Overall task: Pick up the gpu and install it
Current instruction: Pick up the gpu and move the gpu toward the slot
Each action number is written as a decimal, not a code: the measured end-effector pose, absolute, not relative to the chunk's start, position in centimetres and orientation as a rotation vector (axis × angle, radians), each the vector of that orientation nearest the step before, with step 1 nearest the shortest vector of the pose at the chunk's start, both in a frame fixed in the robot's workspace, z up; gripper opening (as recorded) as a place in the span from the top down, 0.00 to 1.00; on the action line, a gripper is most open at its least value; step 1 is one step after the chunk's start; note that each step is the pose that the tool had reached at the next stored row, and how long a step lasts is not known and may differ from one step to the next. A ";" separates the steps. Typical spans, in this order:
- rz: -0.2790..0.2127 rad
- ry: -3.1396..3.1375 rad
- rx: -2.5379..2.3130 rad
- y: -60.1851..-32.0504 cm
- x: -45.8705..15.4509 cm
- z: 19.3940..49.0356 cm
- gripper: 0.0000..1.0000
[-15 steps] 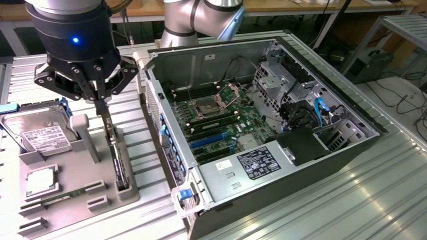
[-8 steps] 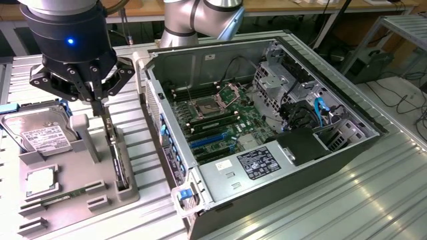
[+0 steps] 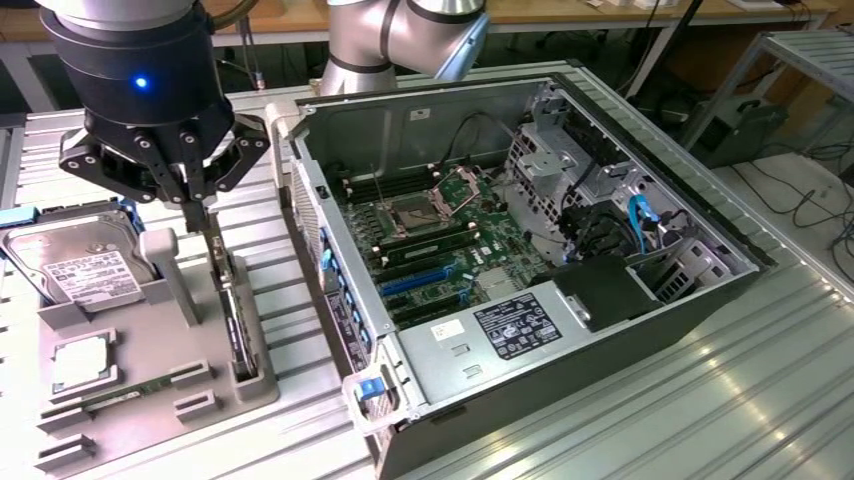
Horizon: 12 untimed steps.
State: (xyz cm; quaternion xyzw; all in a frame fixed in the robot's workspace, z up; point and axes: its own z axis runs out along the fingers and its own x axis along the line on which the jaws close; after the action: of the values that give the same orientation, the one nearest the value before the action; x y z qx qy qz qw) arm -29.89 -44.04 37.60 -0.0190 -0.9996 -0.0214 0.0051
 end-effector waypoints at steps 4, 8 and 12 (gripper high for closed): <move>-0.067 -3.130 -0.060 -44.0 -29.9 37.6 0.71; -0.067 -3.130 -0.059 -44.0 -29.9 37.6 0.58; -0.064 -3.130 -0.022 -44.0 -29.9 37.5 0.47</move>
State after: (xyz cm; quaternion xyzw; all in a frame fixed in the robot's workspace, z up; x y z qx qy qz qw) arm -29.89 -44.02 37.50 -0.0069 -0.9998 -0.0204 0.0055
